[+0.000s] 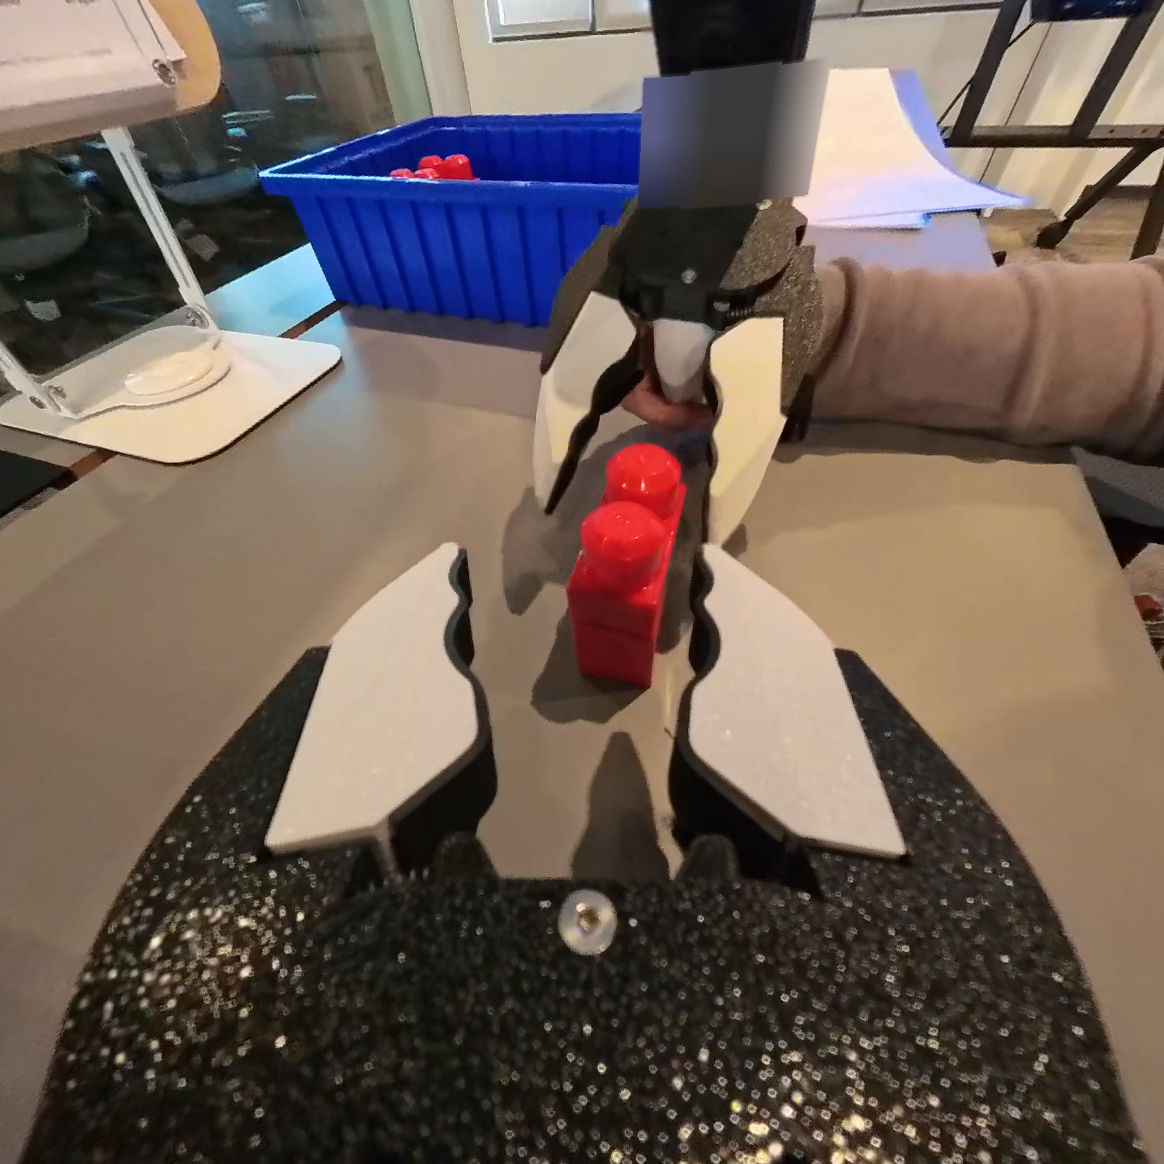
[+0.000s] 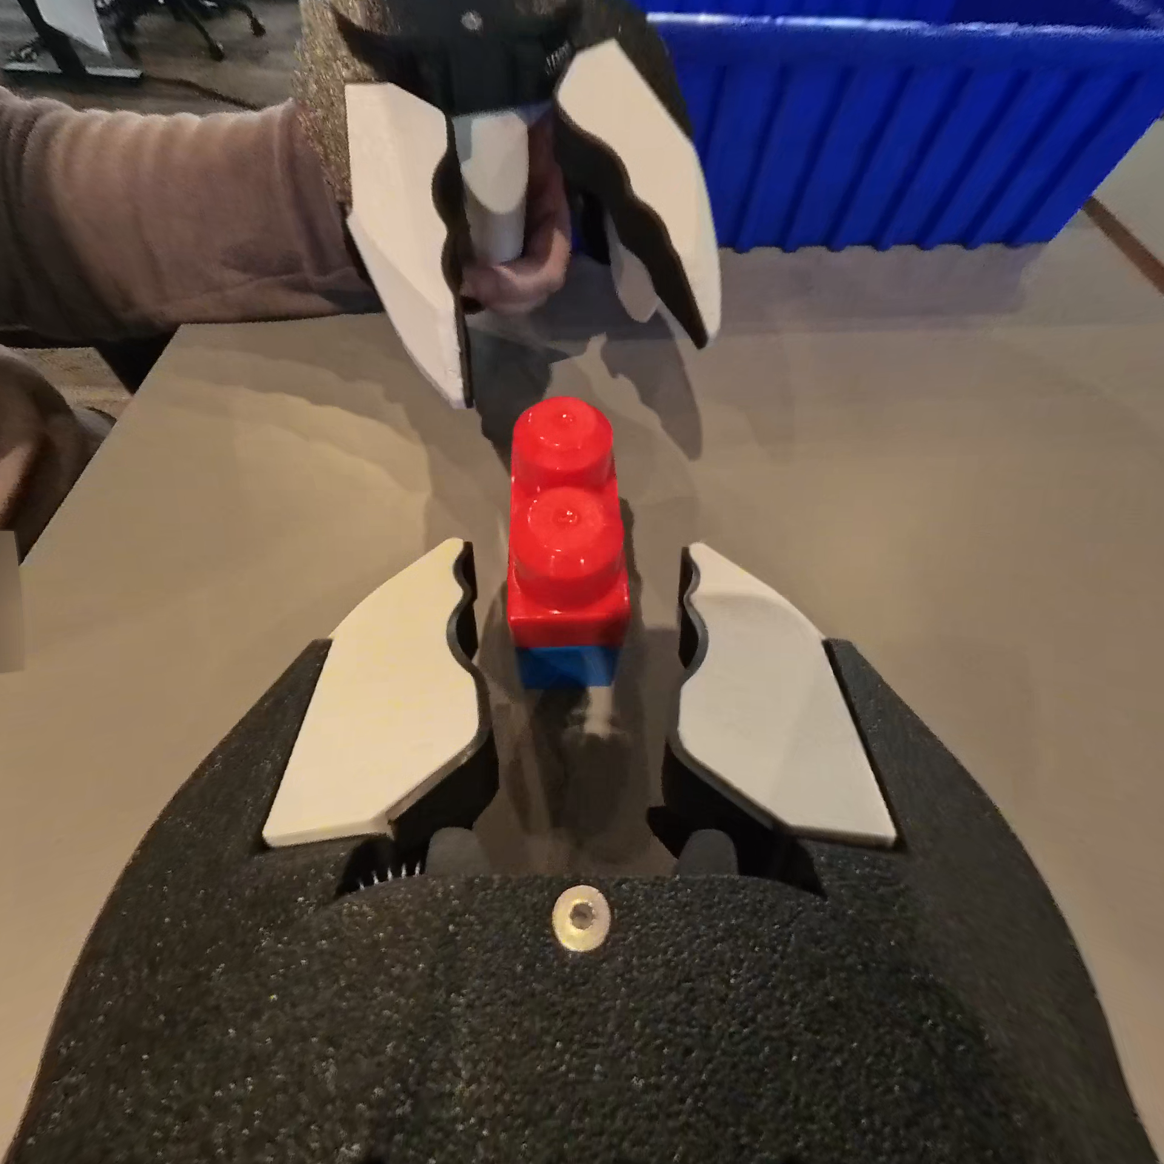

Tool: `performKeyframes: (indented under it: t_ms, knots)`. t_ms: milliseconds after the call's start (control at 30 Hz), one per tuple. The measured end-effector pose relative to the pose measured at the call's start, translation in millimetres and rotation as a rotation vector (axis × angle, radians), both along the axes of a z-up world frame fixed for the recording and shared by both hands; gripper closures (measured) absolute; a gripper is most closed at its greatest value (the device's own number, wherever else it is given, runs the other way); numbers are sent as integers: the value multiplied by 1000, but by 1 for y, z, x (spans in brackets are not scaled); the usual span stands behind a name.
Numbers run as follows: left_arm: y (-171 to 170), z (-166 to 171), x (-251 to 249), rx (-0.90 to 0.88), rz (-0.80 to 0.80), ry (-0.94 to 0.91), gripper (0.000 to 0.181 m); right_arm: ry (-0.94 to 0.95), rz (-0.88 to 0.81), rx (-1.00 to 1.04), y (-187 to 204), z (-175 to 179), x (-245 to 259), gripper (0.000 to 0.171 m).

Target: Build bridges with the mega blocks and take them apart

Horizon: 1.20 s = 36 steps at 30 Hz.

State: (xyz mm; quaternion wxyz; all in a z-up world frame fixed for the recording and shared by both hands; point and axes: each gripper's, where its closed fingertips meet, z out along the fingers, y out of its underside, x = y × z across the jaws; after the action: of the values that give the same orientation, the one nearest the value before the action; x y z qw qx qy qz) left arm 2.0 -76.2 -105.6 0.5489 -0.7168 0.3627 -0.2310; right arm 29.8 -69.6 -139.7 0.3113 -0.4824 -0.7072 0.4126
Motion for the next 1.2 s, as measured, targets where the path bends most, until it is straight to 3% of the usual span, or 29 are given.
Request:
performKeyframes:
  t_ms: [33, 100, 200, 367, 500, 600, 667, 800, 967, 1100, 1200]
  knots:
    - [1, 0, 1, 15, 7, 11, 114, -17, 6, 3, -2, -4, -1, 112]
    - [3, 1, 1, 63, 28, 28, 114, -51, 13, 30, -4, -11, -1, 134]
    - [1, 11, 4, 130, 30, 7, 114, -36, 19, 8, -7, -4, 0, 134]
    - [9, 34, 16, 158, 36, -136, 110, 201, -52, -107, 7, 68, 35, 135]
    - [35, 40, 21, 260, 146, -138, 115, 446, -326, -12, 48, 146, 104, 135]
    - [58, 38, 30, 344, 215, -116, 118, 464, -726, 119, 119, 167, 173, 135]
    - [73, 37, 39, 397, 250, -101, 120, 392, -991, 180, 172, 159, 219, 135]
    - [98, 36, 58, 449, 284, -112, 124, 168, -1237, 82, 247, 111, 265, 134]
    - [117, 37, 73, 444, 294, -146, 124, -54, -1375, -76, 302, 53, 283, 134]
    - [121, 31, 81, 426, 270, -110, 124, -78, -1403, -211, 321, 39, 276, 134]
    - [121, 27, 83, 419, 264, -88, 125, -134, -1386, -173, 328, 28, 270, 134]
